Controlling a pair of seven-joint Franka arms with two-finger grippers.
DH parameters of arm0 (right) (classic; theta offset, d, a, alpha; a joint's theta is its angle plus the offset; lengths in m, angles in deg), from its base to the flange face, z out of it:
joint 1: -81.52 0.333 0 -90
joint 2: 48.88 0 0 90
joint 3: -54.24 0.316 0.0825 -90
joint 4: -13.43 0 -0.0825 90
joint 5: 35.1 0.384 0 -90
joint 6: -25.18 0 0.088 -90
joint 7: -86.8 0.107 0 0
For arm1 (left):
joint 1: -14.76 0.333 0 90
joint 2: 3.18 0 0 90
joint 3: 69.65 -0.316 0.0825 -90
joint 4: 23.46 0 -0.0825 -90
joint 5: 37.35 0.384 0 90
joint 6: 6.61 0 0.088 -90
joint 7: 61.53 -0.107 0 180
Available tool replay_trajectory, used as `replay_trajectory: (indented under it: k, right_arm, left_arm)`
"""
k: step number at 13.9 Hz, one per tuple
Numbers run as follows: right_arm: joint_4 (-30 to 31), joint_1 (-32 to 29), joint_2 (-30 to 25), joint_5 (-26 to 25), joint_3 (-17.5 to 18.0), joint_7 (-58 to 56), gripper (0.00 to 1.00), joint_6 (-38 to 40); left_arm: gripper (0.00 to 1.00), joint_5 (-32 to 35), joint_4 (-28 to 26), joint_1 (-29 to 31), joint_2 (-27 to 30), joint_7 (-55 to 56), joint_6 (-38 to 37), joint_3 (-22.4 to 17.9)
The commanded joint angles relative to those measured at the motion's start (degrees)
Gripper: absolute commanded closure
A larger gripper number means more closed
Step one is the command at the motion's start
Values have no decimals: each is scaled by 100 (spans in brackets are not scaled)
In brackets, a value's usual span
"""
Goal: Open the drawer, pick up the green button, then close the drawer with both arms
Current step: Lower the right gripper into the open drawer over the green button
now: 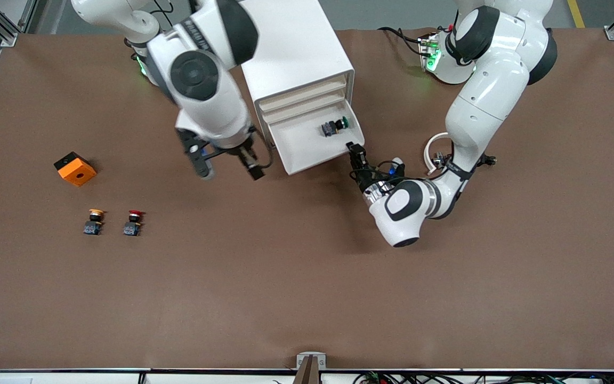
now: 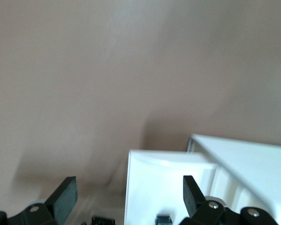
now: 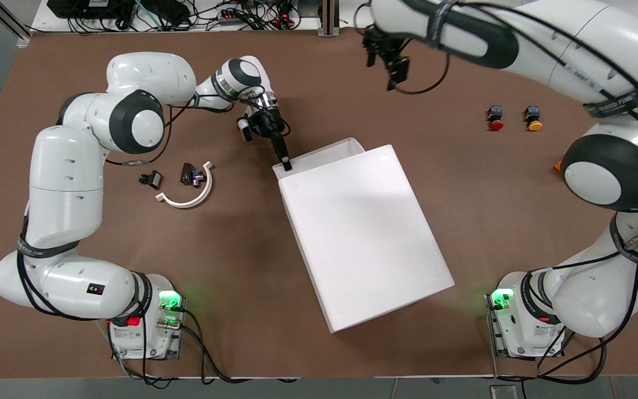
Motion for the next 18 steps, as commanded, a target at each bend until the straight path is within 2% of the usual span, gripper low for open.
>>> replay_trajectory:
  k: [1, 6, 7, 9, 10, 11, 12, 13, 14, 18]
  right_arm:
    - [-7, 478, 88, 121, -73, 525, 0, -193]
    - [-16, 1217, 535, 227, -73, 1211, 0, -210]
    - [-25, 1375, 702, 296, -73, 1282, 0, -262]
    - [-25, 1552, 992, 455, -82, 1501, 0, -647]
    - [-25, 1561, 1098, 464, -73, 1528, 0, -771]
    - [-25, 1596, 1195, 464, -73, 1537, 0, -825]
    - [-33, 1631, 1309, 455, -81, 1537, 0, -877]
    - [-42, 1640, 1380, 455, -82, 1537, 0, -956]
    - [-51, 1649, 1433, 464, -73, 1537, 0, -1070]
    - [-60, 1798, 1670, 455, -73, 1607, 0, -1684]
  left_arm:
    - [93, 40, 154, 157, -22, -121, -200, -256]
    - [93, 40, 154, 149, -31, -121, -200, -318]
    - [88, 31, 154, 140, -31, -121, -191, -318]
    - [59, 31, 154, 122, -31, -121, -191, -318]
    - [37, 14, 145, 122, -31, -121, -191, -318]
    - [29, -13, 145, 113, -31, -121, -191, -318]
    - [14, -22, 145, 113, -40, -121, -191, -318]
    - [5, -39, 145, 105, -40, -121, -191, -318]
    - [0, -39, 145, 104, -40, -121, -191, -318]
    - [0, -127, 145, 96, -31, -112, -191, -309]
